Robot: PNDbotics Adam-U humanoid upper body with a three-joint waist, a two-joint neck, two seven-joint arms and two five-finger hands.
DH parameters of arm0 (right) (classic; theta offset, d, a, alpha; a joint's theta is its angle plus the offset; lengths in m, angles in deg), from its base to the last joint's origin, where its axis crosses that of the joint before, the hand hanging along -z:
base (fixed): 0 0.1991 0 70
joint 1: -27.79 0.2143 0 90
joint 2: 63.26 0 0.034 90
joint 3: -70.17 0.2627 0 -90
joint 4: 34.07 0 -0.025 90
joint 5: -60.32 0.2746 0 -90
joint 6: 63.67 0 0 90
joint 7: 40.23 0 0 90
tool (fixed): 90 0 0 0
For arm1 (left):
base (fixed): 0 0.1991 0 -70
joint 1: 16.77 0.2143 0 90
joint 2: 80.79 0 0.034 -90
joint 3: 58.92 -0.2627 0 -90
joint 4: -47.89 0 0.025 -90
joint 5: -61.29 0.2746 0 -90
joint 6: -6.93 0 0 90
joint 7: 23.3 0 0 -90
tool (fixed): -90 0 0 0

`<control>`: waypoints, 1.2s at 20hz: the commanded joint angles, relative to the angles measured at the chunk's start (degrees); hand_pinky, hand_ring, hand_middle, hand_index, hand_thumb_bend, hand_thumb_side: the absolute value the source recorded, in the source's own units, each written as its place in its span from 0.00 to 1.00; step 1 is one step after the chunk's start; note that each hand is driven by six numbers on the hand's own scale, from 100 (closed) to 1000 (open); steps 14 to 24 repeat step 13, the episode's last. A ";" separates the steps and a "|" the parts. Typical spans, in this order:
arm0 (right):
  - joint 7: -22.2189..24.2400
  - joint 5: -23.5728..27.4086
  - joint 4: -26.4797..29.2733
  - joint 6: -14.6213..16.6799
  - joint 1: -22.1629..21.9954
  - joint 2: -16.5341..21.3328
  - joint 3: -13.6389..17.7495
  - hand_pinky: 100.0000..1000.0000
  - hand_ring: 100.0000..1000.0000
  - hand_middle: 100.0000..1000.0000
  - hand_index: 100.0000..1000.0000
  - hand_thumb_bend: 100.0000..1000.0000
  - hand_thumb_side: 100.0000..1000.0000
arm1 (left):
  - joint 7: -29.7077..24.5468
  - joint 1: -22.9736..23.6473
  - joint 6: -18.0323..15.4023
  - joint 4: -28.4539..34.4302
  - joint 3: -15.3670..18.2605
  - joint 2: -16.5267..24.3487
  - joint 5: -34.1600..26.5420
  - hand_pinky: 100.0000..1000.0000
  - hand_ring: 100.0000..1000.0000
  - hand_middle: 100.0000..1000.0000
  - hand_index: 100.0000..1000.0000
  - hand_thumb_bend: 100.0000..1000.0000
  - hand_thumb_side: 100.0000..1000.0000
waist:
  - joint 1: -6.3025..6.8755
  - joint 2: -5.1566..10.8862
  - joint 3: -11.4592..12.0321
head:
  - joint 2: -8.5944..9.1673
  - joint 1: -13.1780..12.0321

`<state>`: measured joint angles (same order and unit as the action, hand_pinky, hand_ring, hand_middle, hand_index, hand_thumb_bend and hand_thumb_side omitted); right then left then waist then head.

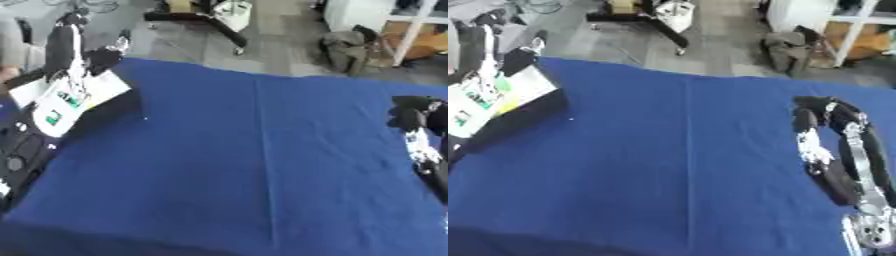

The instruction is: Pick up the objects with one hand, pass them to the other hand, and then place them into the box on the other side of the table.

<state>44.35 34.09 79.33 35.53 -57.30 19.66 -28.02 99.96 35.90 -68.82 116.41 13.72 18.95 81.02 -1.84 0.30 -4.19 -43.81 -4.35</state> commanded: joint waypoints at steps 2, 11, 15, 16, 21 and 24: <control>-1.82 1.46 1.20 -0.73 -1.44 1.58 2.03 0.59 0.60 0.63 0.75 0.00 0.81 | -0.82 1.33 -3.64 6.63 -2.28 -4.60 -2.09 0.86 0.71 0.70 0.88 0.38 0.59 | 0.35 1.90 -2.14 | -0.31 6.37; -6.10 5.92 1.20 -0.84 -6.08 1.84 5.55 0.58 0.57 0.63 0.75 0.00 0.83 | -8.31 10.55 -11.27 19.04 -4.05 -17.00 -9.23 0.85 0.66 0.65 0.84 0.25 0.76 | 2.52 2.88 -1.25 | -0.31 20.69; -6.33 6.18 1.20 -1.07 -6.60 1.98 5.92 0.57 0.56 0.61 0.75 0.00 0.83 | -10.20 13.61 -13.16 22.12 -3.59 -19.85 -11.12 0.84 0.63 0.62 0.82 0.23 0.79 | 3.15 3.17 -0.66 | -0.31 21.96; -6.33 6.18 1.20 -1.07 -6.60 1.98 5.92 0.57 0.56 0.61 0.75 0.00 0.83 | -10.20 13.61 -13.16 22.12 -3.59 -19.85 -11.12 0.84 0.63 0.62 0.82 0.23 0.79 | 3.15 3.17 -0.66 | -0.31 21.96; -6.33 6.18 1.20 -1.07 -6.60 1.98 5.92 0.57 0.56 0.61 0.75 0.00 0.83 | -10.20 13.61 -13.16 22.12 -3.59 -19.85 -11.12 0.84 0.63 0.62 0.82 0.23 0.79 | 3.15 3.17 -0.66 | -0.31 21.96; -6.33 6.18 1.20 -1.07 -6.60 1.98 5.92 0.57 0.56 0.61 0.75 0.00 0.83 | -10.20 13.61 -13.16 22.12 -3.59 -19.85 -11.12 0.84 0.63 0.62 0.82 0.23 0.79 | 3.15 3.17 -0.66 | -0.31 21.96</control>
